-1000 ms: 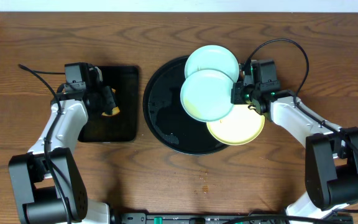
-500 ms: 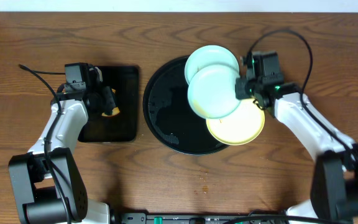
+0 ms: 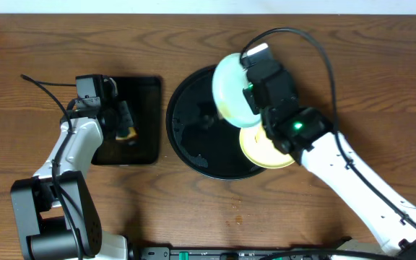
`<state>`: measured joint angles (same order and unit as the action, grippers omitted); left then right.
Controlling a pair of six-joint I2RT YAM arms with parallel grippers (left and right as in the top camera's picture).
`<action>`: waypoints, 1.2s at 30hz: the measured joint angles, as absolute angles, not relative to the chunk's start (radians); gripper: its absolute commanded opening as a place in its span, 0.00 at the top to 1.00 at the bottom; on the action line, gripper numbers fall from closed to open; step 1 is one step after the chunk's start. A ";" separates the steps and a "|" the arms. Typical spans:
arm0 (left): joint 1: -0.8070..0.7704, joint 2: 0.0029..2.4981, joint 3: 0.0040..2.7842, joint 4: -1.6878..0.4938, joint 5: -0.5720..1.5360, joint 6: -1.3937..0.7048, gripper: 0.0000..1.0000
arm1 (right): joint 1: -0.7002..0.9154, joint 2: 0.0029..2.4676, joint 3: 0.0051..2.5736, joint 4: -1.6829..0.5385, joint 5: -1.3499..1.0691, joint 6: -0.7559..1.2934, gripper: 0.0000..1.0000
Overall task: Clean dirty plates on tray and stack at the side
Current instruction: 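Grasp the top pale green plate with the right gripper and lift it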
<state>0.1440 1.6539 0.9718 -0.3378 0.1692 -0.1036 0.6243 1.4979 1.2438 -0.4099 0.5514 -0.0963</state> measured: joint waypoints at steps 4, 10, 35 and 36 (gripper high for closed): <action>0.144 1.654 0.972 -0.337 0.169 -0.104 0.20 | 0.661 1.498 1.244 -0.388 0.645 -0.145 0.99; 0.144 1.654 0.972 -0.337 0.168 -0.103 0.18 | 0.731 1.499 1.242 -0.323 0.771 -0.253 0.99; 0.144 1.654 0.972 -0.337 0.169 -0.104 0.12 | 0.939 1.656 1.242 -0.109 1.099 -0.454 0.99; 0.144 1.654 0.972 -0.337 0.169 -0.103 0.12 | 0.936 1.654 1.242 -0.120 1.096 -0.429 0.99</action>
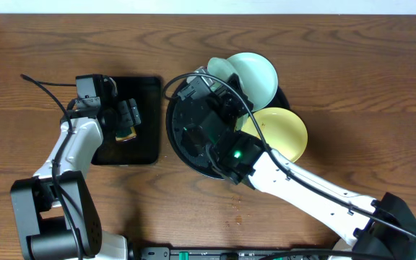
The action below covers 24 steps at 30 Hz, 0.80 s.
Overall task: Clean dirty plates on tray and stack at the side
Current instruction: 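Grasp the top pale green plate with the right gripper and lift it, then carry the green plate right and set it on the table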
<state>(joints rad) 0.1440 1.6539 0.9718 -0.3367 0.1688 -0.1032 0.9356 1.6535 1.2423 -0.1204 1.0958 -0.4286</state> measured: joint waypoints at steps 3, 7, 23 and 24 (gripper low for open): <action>0.144 1.654 0.972 -0.337 0.169 -0.104 0.12 | 0.914 1.633 1.242 -0.209 1.041 -0.344 0.99; 0.144 1.654 0.972 -0.336 0.168 -0.103 0.12 | 0.750 1.542 1.261 -0.459 0.783 -0.134 0.99; 0.144 1.654 0.972 -0.336 0.165 -0.104 0.12 | -0.373 1.589 1.326 -0.750 -0.056 0.191 0.99; 0.144 1.654 0.972 -0.336 0.165 -0.104 0.12 | -0.400 1.614 1.326 -0.758 -0.062 0.194 0.99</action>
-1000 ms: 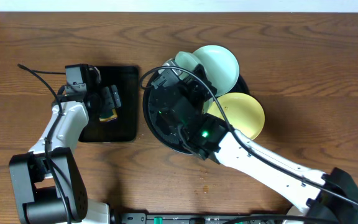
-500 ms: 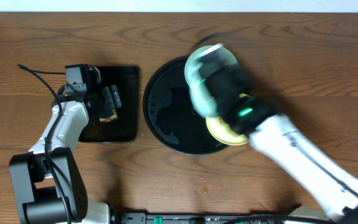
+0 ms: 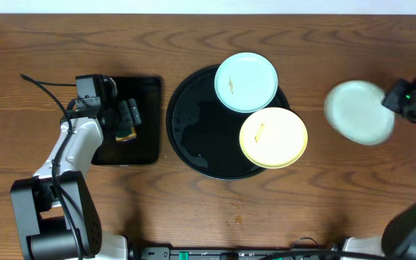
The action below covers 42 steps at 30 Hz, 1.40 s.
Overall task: Clean dirty plates on tray and stack at the side
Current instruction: 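Carry the green plate right and set it on the table, then release the plate and move the right gripper to the yellow plate rim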
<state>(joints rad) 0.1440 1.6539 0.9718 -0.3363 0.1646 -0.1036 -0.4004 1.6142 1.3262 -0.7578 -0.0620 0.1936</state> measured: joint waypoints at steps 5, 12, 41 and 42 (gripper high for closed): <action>0.144 1.654 0.972 -0.336 0.165 -0.103 0.12 | -0.458 1.769 1.326 -0.766 -0.094 0.193 0.99; 0.144 1.654 0.972 -0.336 0.165 -0.103 0.11 | -0.457 1.875 1.325 -0.757 -0.123 0.175 0.76; 0.144 1.654 0.972 -0.336 0.165 -0.103 0.12 | -0.472 2.068 1.355 -0.666 -0.368 0.171 0.90; 0.144 1.654 0.972 -0.336 0.165 -0.103 0.12 | -0.456 2.069 1.355 -0.667 -0.382 0.171 0.89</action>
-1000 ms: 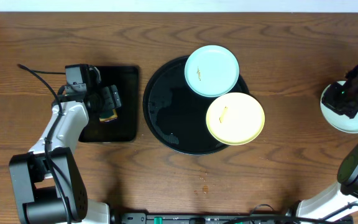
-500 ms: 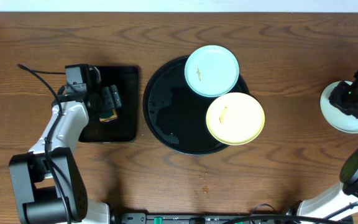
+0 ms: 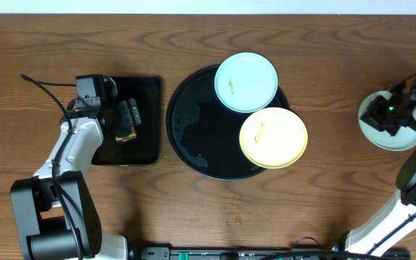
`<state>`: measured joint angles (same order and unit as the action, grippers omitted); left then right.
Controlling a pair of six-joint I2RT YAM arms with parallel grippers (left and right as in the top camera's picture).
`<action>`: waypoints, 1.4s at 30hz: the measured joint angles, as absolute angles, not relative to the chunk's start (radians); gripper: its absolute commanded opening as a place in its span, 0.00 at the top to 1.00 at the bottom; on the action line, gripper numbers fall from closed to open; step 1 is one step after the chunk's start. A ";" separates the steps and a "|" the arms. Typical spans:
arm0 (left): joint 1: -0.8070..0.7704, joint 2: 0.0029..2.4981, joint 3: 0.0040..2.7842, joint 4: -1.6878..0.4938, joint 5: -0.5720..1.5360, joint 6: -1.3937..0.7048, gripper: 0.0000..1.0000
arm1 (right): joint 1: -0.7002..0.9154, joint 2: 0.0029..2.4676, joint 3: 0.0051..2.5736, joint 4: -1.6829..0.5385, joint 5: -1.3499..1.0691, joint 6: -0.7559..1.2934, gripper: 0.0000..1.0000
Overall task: Clean dirty plates on tray and stack at the side
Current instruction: 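Release the plate and move the right gripper to the yellow plate rim, then grasp the yellow plate rim with the right gripper and tilt it up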
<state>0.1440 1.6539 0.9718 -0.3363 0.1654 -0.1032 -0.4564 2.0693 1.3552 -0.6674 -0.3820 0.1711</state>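
Note:
A black round tray [image 3: 193, 133] in the middle holds two dirty plates. One is a light blue plate [image 3: 245, 81] with a small yellow smear, the other a yellow plate [image 3: 273, 137] with an orange smear. A pale green plate [image 3: 399, 133] lies low at the right side of the table, and my right gripper [image 3: 381, 115] sits over its left rim, shut on it. My left gripper [image 3: 126, 124] rests over the black rectangular mat [image 3: 146, 94], shut on a yellow sponge [image 3: 126, 134].
The left arm's cable [image 3: 45, 85] trails over the wood at the far left. Bare wooden table lies between the tray and the green plate, and along the front edge.
My right gripper has carried the pale green plate further right and lower, from mid-air right of the tray to the table's right side. The left arm has not moved.
First my right gripper held the pale green plate tilted over the tray, above the other two plates. Then the arm stretched across the tray. Then the plate hung right of the tray, and now it is down at the right side. The left gripper stayed at the sponge.

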 measured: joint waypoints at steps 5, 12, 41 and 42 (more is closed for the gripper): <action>0.144 1.654 0.972 -0.336 0.165 -0.103 0.11 | -0.340 2.071 1.354 -0.668 -0.415 0.163 0.87; 0.144 1.654 0.972 -0.336 0.165 -0.103 0.12 | -0.269 2.071 1.388 -0.758 -0.397 0.144 0.74; 0.144 1.654 0.972 -0.336 0.165 -0.104 0.11 | 0.006 1.668 1.192 -1.073 -0.210 0.285 0.47; 0.144 1.654 0.972 -0.336 0.165 -0.103 0.11 | 0.006 1.668 1.166 -1.032 -0.210 0.291 0.50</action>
